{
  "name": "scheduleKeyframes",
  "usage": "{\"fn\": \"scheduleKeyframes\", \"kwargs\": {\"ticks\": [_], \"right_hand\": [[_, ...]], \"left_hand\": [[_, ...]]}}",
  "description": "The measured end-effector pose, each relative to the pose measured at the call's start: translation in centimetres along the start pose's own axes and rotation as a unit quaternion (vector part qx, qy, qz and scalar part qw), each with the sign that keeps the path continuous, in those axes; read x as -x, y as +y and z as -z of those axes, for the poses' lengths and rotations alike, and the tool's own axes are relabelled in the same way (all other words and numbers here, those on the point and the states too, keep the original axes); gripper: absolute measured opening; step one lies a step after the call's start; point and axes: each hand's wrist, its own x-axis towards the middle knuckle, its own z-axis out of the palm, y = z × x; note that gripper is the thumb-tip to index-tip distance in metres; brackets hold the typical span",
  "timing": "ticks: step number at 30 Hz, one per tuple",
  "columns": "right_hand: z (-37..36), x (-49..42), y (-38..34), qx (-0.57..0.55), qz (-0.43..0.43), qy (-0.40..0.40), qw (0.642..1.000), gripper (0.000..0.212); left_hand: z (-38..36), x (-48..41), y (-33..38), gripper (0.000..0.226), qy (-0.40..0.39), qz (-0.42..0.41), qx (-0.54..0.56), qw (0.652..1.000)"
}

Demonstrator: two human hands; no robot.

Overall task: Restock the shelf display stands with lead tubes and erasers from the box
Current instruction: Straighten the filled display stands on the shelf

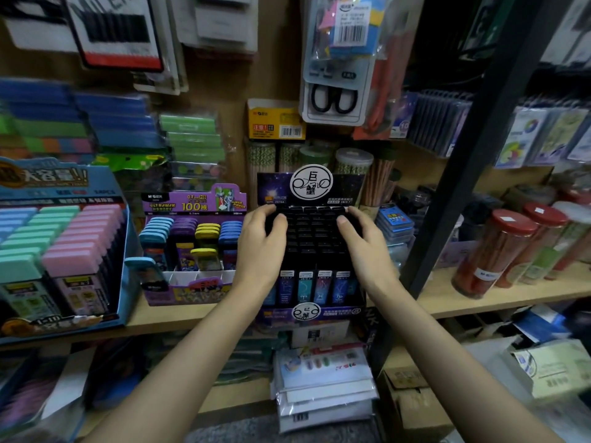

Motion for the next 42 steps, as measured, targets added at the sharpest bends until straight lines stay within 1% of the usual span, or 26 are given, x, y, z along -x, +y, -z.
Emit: {"fn": "scheduleKeyframes", "kwargs": {"ticks": [2,3,4,7,10,12,13,14,16,17,18,19,20,22,24,25,27,29,30,32,34,35,38,40,42], "right_hand": [[0.4,-0.1,-0.5,0.133,0.091,-0.001,0.987,0.048],[0.5,-0.3,-0.8,0.191,0.134,-0.021,0.972,0.048],[0.5,-0.6,-1.0,0.242,0.157,-0.052,0.956,0.048],[0.5,-1.2,-1.1,0.374,0.158,-0.125,0.905,0.051],[0.6,-1.5,-1.3,0.419,0.156,-0.152,0.881,0.052],[1.0,-1.5,-1.8,0.426,0.143,-0.182,0.874,0.056],[1.2,-1.3,-2.0,0.416,0.137,-0.189,0.879,0.058],[1.5,-1.0,-2.3,0.394,0.138,-0.177,0.891,0.057],[2.1,0.6,-2.7,0.332,0.181,-0.103,0.920,0.049],[2.4,1.8,-2.9,0.312,0.222,-0.060,0.922,0.041],[2.5,3.0,-2.9,0.303,0.264,-0.032,0.915,0.034],[2.4,4.3,-2.8,0.298,0.301,-0.025,0.905,0.028],[2.2,5.6,-2.4,0.299,0.327,-0.035,0.896,0.024],[1.2,7.7,-1.3,0.327,0.348,-0.079,0.875,0.019],[0.0,9.1,0.2,0.376,0.333,-0.104,0.858,0.019],[-0.6,9.5,0.9,0.393,0.320,-0.106,0.856,0.020],[-1.3,9.7,2.1,0.420,0.294,-0.091,0.854,0.024],[-1.8,9.6,3.0,0.431,0.288,-0.074,0.852,0.026],[-2.1,9.6,3.5,0.425,0.283,-0.067,0.857,0.027],[-2.8,9.7,4.3,0.386,0.264,-0.047,0.883,0.028],[-3.5,9.7,5.0,0.339,0.238,-0.023,0.910,0.026],[-3.7,9.6,5.4,0.322,0.232,-0.014,0.918,0.024],[-4.0,9.0,6.1,0.295,0.233,-0.002,0.926,0.020],[-4.0,8.6,6.4,0.286,0.231,-0.010,0.930,0.019],[-4.0,8.0,6.5,0.275,0.223,-0.019,0.935,0.018]], "left_hand": [[-0.1,0.1,0.0,0.039,-0.007,-0.031,-0.064,0.997],[-0.2,0.1,-0.1,0.041,-0.012,-0.045,-0.098,0.994],[-0.3,0.1,-0.2,0.043,-0.017,-0.050,-0.124,0.991],[-0.4,0.0,-0.2,0.043,-0.028,-0.047,-0.156,0.986],[-0.2,-0.1,0.0,0.044,-0.050,-0.050,-0.184,0.980],[0.1,0.1,0.5,0.046,-0.075,-0.044,-0.203,0.975],[0.3,0.2,0.8,0.048,-0.083,-0.050,-0.213,0.972],[0.7,0.4,1.1,0.049,-0.084,-0.070,-0.222,0.969],[2.1,1.4,1.5,0.048,-0.068,-0.136,-0.238,0.959],[3.1,2.1,1.5,0.045,-0.059,-0.171,-0.243,0.953],[4.3,3.1,1.2,0.040,-0.056,-0.201,-0.248,0.946],[5.5,4.0,0.7,0.035,-0.059,-0.222,-0.254,0.939],[6.6,5.0,-0.1,0.029,-0.065,-0.235,-0.264,0.933],[8.7,6.5,-2.1,0.023,-0.076,-0.233,-0.298,0.922],[10.1,7.2,-4.1,0.023,-0.080,-0.206,-0.333,0.917],[10.6,7.2,-5.0,0.025,-0.077,-0.189,-0.346,0.916],[11.3,6.8,-6.5,0.030,-0.069,-0.158,-0.368,0.914],[11.6,6.1,-7.6,0.032,-0.067,-0.144,-0.391,0.907],[11.5,5.8,-8.0,0.032,-0.068,-0.146,-0.401,0.902],[11.2,5.5,-8.3,0.030,-0.062,-0.166,-0.421,0.889],[11.1,5.4,-8.6,0.031,-0.039,-0.188,-0.434,0.880],[11.0,5.3,-8.7,0.033,-0.024,-0.193,-0.436,0.879],[10.9,4.7,-9.1,0.038,-0.009,-0.180,-0.440,0.880],[10.8,4.1,-9.3,0.030,-0.008,-0.169,-0.434,0.885],[10.8,3.8,-9.3,0.021,-0.009,-0.155,-0.402,0.902]]}}
